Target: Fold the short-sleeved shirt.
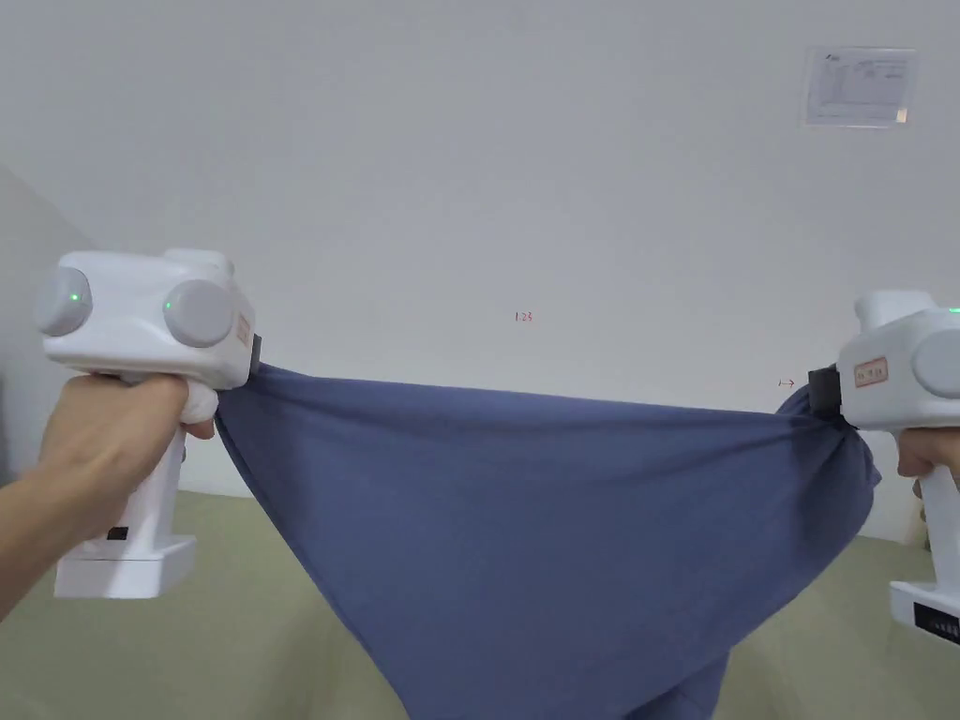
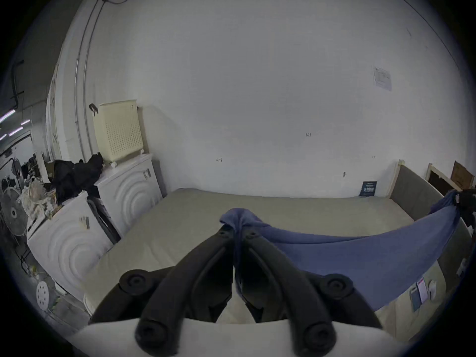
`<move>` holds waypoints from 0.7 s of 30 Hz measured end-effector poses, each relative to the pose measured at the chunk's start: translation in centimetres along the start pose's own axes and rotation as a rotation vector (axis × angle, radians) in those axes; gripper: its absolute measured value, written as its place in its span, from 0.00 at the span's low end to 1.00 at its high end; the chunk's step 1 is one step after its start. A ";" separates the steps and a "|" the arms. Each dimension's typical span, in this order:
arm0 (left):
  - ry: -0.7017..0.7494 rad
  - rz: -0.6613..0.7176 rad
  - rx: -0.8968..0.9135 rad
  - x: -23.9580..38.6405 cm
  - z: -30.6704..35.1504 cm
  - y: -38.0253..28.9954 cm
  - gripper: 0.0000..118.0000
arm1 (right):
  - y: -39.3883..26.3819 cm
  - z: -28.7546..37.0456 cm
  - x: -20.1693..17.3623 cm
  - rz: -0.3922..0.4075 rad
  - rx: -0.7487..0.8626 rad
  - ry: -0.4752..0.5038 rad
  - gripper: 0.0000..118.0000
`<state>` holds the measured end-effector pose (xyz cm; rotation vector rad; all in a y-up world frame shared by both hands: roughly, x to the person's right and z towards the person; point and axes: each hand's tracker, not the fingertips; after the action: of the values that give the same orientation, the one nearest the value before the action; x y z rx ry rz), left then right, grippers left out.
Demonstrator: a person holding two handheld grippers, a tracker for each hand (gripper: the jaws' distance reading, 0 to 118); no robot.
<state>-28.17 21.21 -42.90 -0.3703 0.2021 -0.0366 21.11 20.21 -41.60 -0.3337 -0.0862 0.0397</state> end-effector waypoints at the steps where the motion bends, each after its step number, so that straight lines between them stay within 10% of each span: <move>1: 0.015 -0.010 0.010 0.5 -0.8 0.4 0.04 | 0.6 -1.0 -0.1 0.001 0.008 -0.009 0.05; 21: 0.056 -0.009 -0.152 5.5 -17.7 -9.3 0.04 | -9.3 -17.7 -2.4 0.051 -0.136 -0.075 0.05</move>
<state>-26.35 5.84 -56.67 -0.5225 0.2590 -0.0410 20.60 5.56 -55.41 -0.4707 -0.1546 0.0976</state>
